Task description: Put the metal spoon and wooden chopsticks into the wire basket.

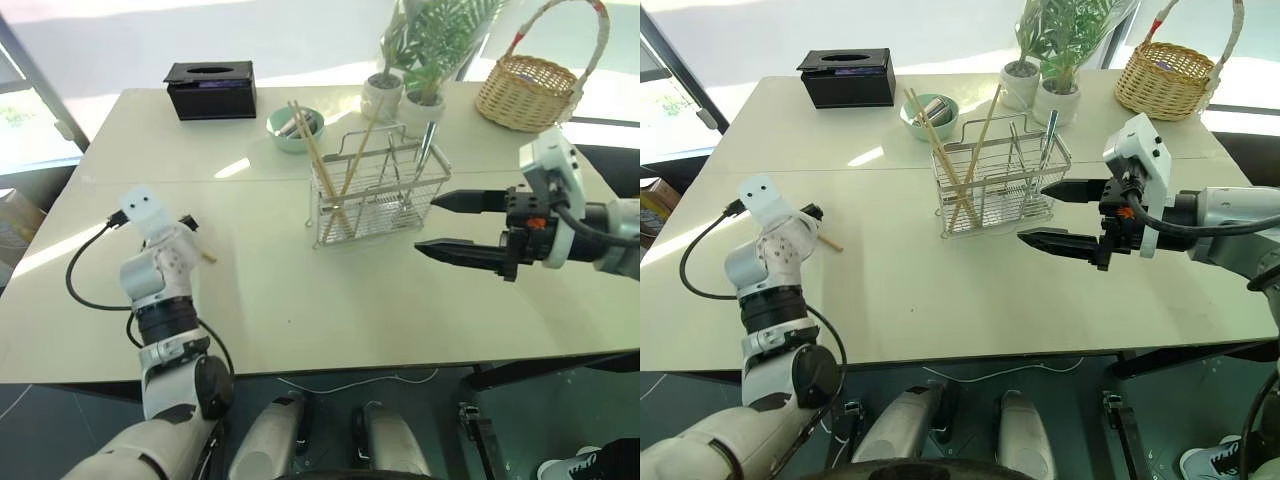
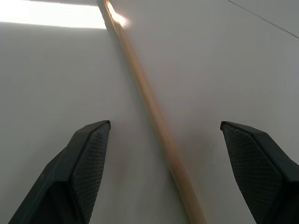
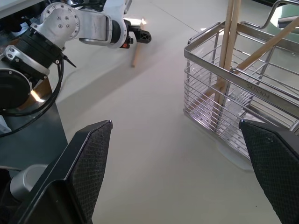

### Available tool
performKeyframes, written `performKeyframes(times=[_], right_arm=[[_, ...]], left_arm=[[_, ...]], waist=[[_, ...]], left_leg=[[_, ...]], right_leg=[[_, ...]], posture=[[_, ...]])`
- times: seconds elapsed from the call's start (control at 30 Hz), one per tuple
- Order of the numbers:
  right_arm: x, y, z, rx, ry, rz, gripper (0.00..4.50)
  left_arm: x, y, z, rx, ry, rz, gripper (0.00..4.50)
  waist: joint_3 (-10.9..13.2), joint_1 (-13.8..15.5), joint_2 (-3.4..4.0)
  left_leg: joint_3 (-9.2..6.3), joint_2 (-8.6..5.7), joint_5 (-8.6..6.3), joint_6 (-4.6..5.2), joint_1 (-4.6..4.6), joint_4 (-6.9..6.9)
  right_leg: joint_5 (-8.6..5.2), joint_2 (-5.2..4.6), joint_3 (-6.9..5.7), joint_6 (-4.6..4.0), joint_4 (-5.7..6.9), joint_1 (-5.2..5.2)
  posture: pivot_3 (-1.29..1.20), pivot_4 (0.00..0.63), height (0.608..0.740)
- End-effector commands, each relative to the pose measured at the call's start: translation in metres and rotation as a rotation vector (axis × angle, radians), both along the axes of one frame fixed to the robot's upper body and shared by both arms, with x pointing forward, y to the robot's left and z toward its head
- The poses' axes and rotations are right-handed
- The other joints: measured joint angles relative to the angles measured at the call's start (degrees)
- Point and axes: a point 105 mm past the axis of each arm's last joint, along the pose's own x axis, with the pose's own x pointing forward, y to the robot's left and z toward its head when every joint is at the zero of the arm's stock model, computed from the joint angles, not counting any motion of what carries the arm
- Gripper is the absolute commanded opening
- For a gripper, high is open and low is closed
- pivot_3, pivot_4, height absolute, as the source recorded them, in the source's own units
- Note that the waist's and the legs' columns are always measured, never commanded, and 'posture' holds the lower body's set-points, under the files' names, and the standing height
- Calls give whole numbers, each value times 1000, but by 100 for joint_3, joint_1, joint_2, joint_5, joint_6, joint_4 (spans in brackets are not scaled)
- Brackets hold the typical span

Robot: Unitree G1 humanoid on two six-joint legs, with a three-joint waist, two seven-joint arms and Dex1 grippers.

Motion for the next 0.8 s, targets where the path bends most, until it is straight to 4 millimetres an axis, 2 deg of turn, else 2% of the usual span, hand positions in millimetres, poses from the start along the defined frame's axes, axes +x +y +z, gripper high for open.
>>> performKeyframes(times=[0.03, 0.3, 0.37, 0.5, 0.6, 0.7, 0.8], right_arm=[[-2, 0, 10, 15, -70, -11, 4500], [0, 0, 10, 22, -82, -35, 4500], [0, -1, 10, 22, -87, -42, 4500], [1, 0, 10, 24, -91, -45, 4500], [2, 0, 13, 49, -92, -49, 4500], [4, 0, 23, 105, -97, -54, 4500], [5, 0, 24, 110, -98, -58, 4500]], left_arm=[[5, -1, 5, 9, 11, 54, 3981], [-7, 3, -18, 13, 156, 168, 3981], [-17, 8, -25, 59, 211, 217, 3981], [-27, 8, -33, 50, 237, 249, 3981], [-30, 7, -39, 17, 243, 253, 3099], [-31, 7, -41, 9, 238, 252, 1600], [-34, 10, -42, 8, 240, 263, 50]], waist=[[0, 0, -1], [-2, -35, 0], [-4, -39, 2], [-14, -45, 4], [-24, -45, 5], [-31, -55, 9], [-41, -46, 19]], left_leg=[[0, 0, 0, 0, 0, 0], [2, 0, 0, 0, 1, -1], [3, 0, 0, 0, 2, -2], [6, 0, -1, 0, 5, -4], [7, 0, -1, 0, 7, -4], [8, 0, -1, 0, 9, -4], [9, 0, -1, 1, 10, -6]], right_leg=[[0, 0, 0, 0, 0, 1], [1, 0, 1, 1, 1, 1], [1, 0, 1, 1, 1, 1], [1, 0, 3, 1, 1, 1], [1, 0, 3, 1, 2, 3], [1, 0, 4, 1, 2, 4], [1, 0, 5, 1, 2, 4]], posture=[[0, 150, 740], [0, 150, 740], [0, 150, 740], [0, 150, 740], [0, 150, 740], [0, 150, 740], [0, 150, 740]])
